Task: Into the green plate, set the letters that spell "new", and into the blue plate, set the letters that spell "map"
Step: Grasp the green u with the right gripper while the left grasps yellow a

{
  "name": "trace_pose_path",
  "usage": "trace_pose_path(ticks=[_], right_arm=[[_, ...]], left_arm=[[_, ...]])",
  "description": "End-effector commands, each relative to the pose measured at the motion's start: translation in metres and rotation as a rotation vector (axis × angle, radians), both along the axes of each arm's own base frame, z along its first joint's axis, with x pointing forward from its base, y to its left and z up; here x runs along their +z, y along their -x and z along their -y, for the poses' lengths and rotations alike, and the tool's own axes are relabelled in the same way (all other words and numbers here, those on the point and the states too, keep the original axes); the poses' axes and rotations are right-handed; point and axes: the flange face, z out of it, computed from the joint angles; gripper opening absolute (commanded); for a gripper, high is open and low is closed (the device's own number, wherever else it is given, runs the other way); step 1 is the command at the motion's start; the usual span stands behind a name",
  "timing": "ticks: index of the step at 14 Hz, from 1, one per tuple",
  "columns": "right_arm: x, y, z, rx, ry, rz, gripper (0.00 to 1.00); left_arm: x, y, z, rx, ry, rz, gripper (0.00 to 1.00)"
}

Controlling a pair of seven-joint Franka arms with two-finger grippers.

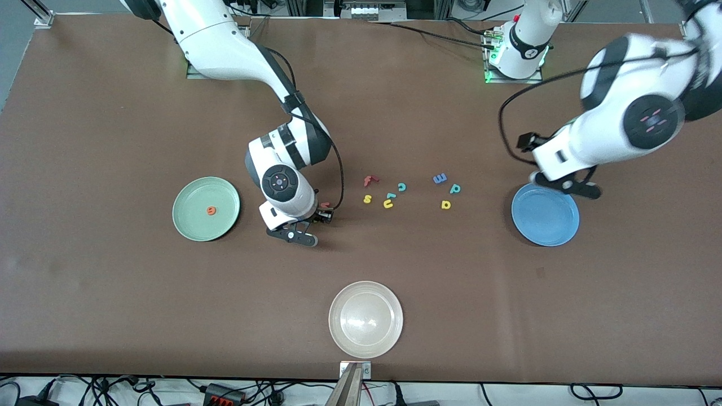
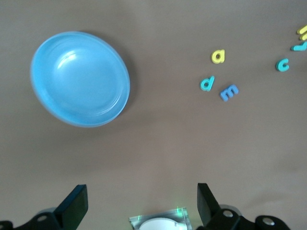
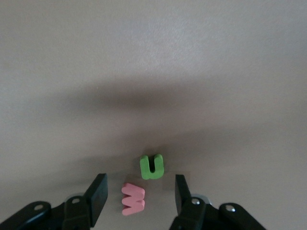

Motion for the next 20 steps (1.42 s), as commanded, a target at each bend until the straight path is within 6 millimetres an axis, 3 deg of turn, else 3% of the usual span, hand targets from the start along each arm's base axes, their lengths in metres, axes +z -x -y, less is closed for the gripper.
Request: trace_pose_path(ticks=[1,4,6,9,12,20], right_arm=[[-0.014,-0.002,-0.004,-0.013,-0.005,-0.01,0.63],[-0.022,0.0,-0.003,-0.008,0.007,-0.017,0.59],[-0.026,0.001,-0.003,-0.006,0.01,-0.021,0.56],[-0.026,0.001,-0.002,0.002,0.013,-0.024,0.52],[-0.027,0.003,-0.002,0.006,0.018,-0.031,0.5],[-0.036,0.004,0.003,0.021,0.026,-0.043,0.45]], left_arm=[[-0.044,-0.021,0.027,-0.058,0.027,0.029,1.0],[-0.098,-0.036,0.047,-0.074,0.055,0.066,1.0],[-0.132,-0.031,0.078,-0.098,0.064,0.091,1.0],[-0.166,-0.032,0.09,-0.095,0.073,0.119,1.0],[-0.191,-0.03,0.113,-0.123,0.088,0.151,1.0],[-0.236,-0.01,0.13,-0.049,0.059,0.143,1.0]])
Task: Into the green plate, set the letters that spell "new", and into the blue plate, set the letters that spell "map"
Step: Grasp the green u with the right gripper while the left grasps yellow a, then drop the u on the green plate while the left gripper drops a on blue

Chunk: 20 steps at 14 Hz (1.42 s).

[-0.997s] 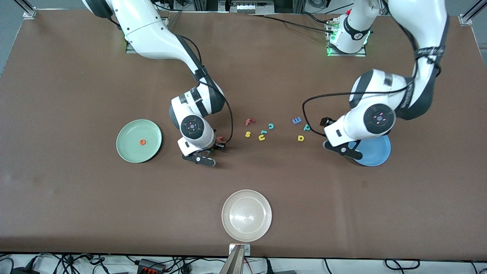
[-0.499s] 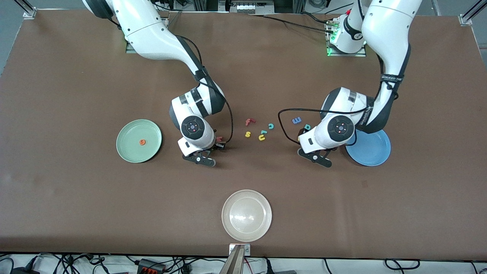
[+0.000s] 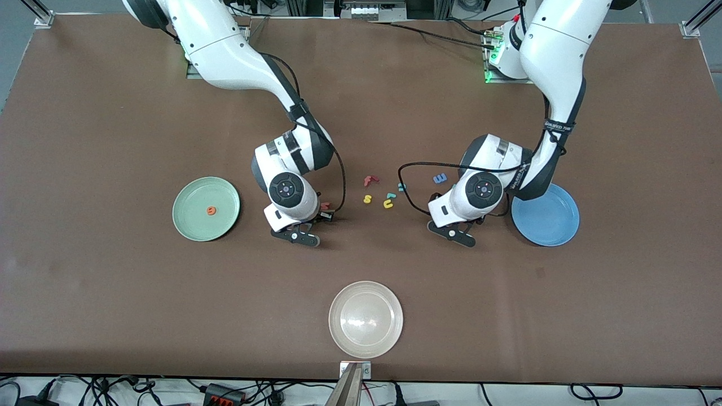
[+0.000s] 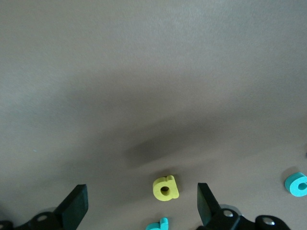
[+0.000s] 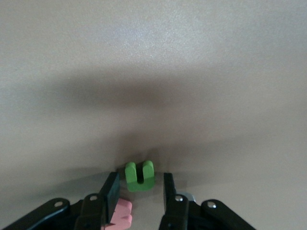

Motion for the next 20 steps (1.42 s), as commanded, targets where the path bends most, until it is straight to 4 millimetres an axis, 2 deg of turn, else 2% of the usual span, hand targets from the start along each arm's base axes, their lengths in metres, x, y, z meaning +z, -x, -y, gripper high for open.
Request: trace_pose_path(ticks=[1,4,5,6,8,9,11,13,15,17,19,20], right_arm=[[-0.002,-0.001,0.0,0.014,-0.001,-0.007,0.44],[-0.006,0.0,-0.001,0.016,0.002,-0.009,0.4],[-0.007,0.0,-0.001,0.015,0.001,-0.009,0.32],[-0.008,-0.001,0.0,0.013,0.002,-0.01,0.25],[-0.007,-0.002,0.002,0.011,0.0,-0.008,0.04],[-0.004,-0.005,0.005,0.01,-0.002,-0.005,0.0],[0.006,-0.013,0.016,0.016,0.0,0.004,0.0],[0.034,-0.023,0.043,0.006,0.016,-0.01,0.0],[0.053,-0.032,0.087,0.056,0.077,-0.052,0.0],[0.067,-0.029,0.13,0.117,0.085,-0.085,0.0],[0.08,-0.023,0.182,0.18,0.084,-0.108,0.0],[0.079,-0.018,0.201,0.195,0.081,-0.124,0.0]], left_arm=[[-0.016,0.013,0.003,0.04,0.001,0.001,1.0],[-0.03,0.026,-0.001,0.038,0.009,0.017,1.0],[-0.03,0.027,0.001,0.035,0.01,0.016,0.94],[-0.03,0.031,0.007,0.027,0.017,0.012,0.84],[-0.031,0.032,0.008,0.026,0.017,0.01,0.65],[-0.033,0.035,0.007,0.024,0.014,0.003,0.56],[-0.033,0.035,0.008,0.024,0.015,0.004,0.32],[-0.031,0.034,0.006,0.02,0.017,0.005,0.14],[-0.019,0.029,0.003,0.018,0.022,0.017,0.04],[0.002,0.024,-0.003,0.023,0.014,0.011,0.03],[0.035,0.007,-0.026,0.044,-0.006,0.002,0.03],[0.047,-0.002,-0.043,0.039,-0.011,-0.021,0.04]])
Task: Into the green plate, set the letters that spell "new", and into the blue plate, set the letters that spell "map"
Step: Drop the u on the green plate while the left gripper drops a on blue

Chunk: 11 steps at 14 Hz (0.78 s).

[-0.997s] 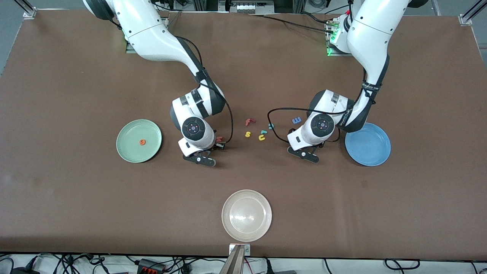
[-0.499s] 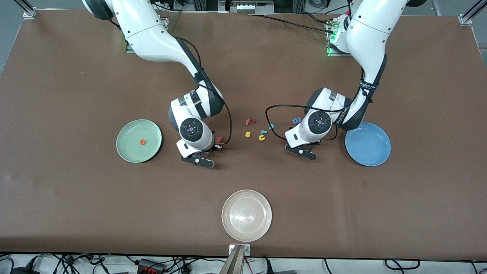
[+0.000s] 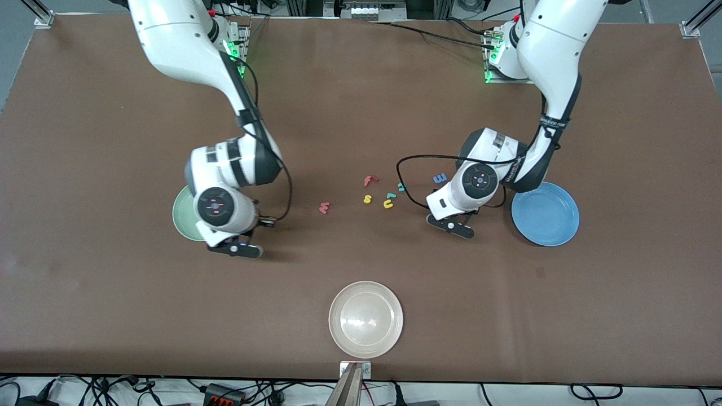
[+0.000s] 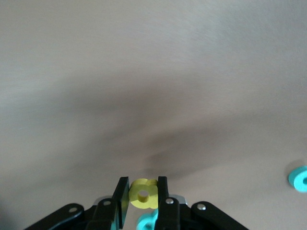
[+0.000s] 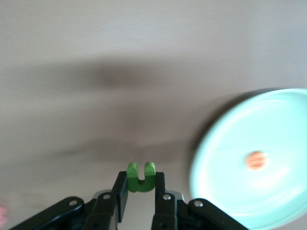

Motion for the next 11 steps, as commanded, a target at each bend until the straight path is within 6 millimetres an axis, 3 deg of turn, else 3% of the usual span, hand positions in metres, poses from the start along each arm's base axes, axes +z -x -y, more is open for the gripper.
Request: trace_pose_path(ticks=[1,3,5,6,9,10,11], right_arm=[[0.004,0.031,0.048,0.052,-0.014,-0.062,0.0],[-0.002,0.038,0.064,0.058,-0.011,-0.085,0.0],[-0.011,0.038,0.077,0.067,-0.014,-0.092,0.0],[-0.018,0.039,0.083,0.063,-0.011,-0.094,0.0],[-0.036,0.046,0.087,0.06,-0.004,-0.096,0.02],[-0.04,0.048,0.088,0.058,-0.004,-0.092,0.02],[-0.043,0.05,0.089,0.056,-0.003,-0.093,0.04]], left_arm=[[0.045,-0.024,-0.051,-0.019,0.0,-0.038,0.04],[0.044,-0.042,-0.11,-0.063,0.028,-0.05,0.04],[0.03,-0.051,-0.165,-0.106,0.018,-0.058,0.04],[0.021,-0.054,-0.183,-0.132,-0.017,-0.055,0.04],[-0.007,-0.054,-0.205,-0.128,-0.036,-0.055,0.1],[-0.008,-0.054,-0.21,-0.119,-0.036,-0.055,0.29],[-0.007,-0.055,-0.21,-0.119,-0.036,-0.053,0.67]])
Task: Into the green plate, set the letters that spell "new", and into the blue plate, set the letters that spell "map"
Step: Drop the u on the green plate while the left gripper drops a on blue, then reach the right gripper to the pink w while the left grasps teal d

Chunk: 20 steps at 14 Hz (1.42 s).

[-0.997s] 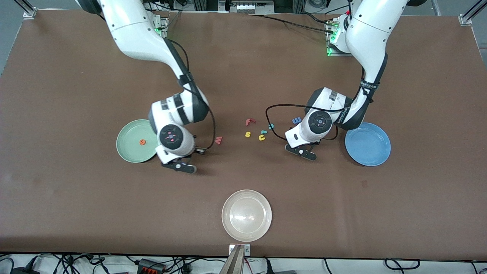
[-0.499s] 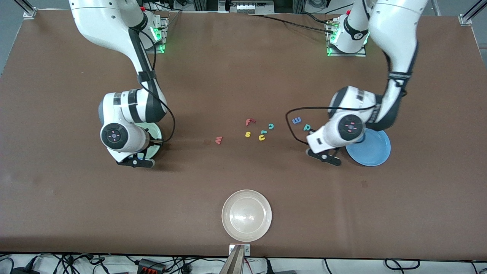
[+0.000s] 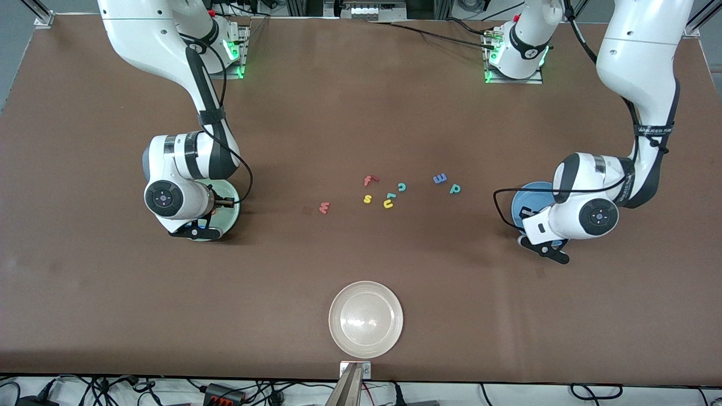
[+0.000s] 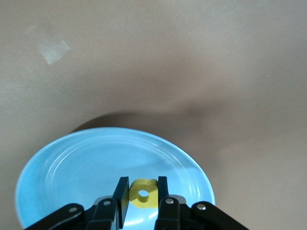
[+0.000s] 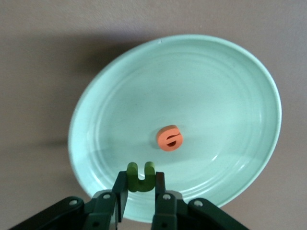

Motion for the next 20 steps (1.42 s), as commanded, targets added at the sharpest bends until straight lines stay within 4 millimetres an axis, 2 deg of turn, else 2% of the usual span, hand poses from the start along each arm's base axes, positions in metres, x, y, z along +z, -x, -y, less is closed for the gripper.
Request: trace_pose_path(ticks=[1,2,3,4,5,6,8,9,11,12,14,16,17,19,20], right_arm=[[-0.007,0.006,0.003,0.015,-0.008,0.003,0.04],[-0.01,0.007,0.002,0.016,-0.006,0.001,0.07],[-0.012,0.007,0.0,0.005,-0.009,0.001,0.21],[-0.013,0.006,-0.002,0.004,-0.007,0.002,0.47],[-0.013,0.005,0.0,-0.002,-0.007,0.004,0.87],[-0.012,0.004,0.001,-0.004,-0.007,0.007,1.0],[0.0,-0.003,-0.006,-0.001,-0.02,0.021,1.0],[0.009,-0.008,-0.011,0.009,-0.027,0.034,1.0],[0.031,-0.018,-0.033,0.041,-0.045,0.064,1.0],[0.037,-0.019,-0.05,0.076,-0.051,0.077,1.0],[0.047,-0.017,-0.096,0.126,-0.083,0.114,1.0],[0.042,-0.013,-0.149,0.141,-0.121,0.134,1.0],[0.037,-0.01,-0.167,0.122,-0.135,0.136,1.0],[0.038,-0.007,-0.183,0.011,-0.126,0.151,0.97],[0.034,-0.006,-0.186,-0.031,-0.115,0.153,0.97]], left_arm=[[0.005,-0.002,0.0,-0.029,-0.009,0.011,1.0],[0.007,-0.002,0.001,-0.03,-0.008,0.012,1.0],[0.01,-0.002,0.005,-0.035,-0.006,0.014,1.0],[0.015,-0.004,0.007,-0.038,-0.004,0.02,1.0],[0.023,-0.006,0.008,-0.041,-0.002,0.031,1.0],[0.033,-0.006,0.013,-0.051,-0.004,0.029,1.0],[0.056,-0.003,0.025,-0.071,-0.007,0.019,1.0],[0.062,0.003,0.039,-0.091,-0.002,-0.006,1.0],[0.063,0.014,0.067,-0.136,0.017,-0.037,1.0],[0.061,0.02,0.09,-0.155,0.03,-0.043,1.0],[0.045,0.025,0.116,-0.191,0.056,-0.046,1.0],[0.031,0.033,0.126,-0.206,0.067,-0.044,1.0],[0.025,0.038,0.127,-0.21,0.07,-0.042,1.0],[0.011,0.048,0.134,-0.225,0.081,-0.027,0.96],[0.005,0.057,0.146,-0.248,0.084,-0.022,0.83]])
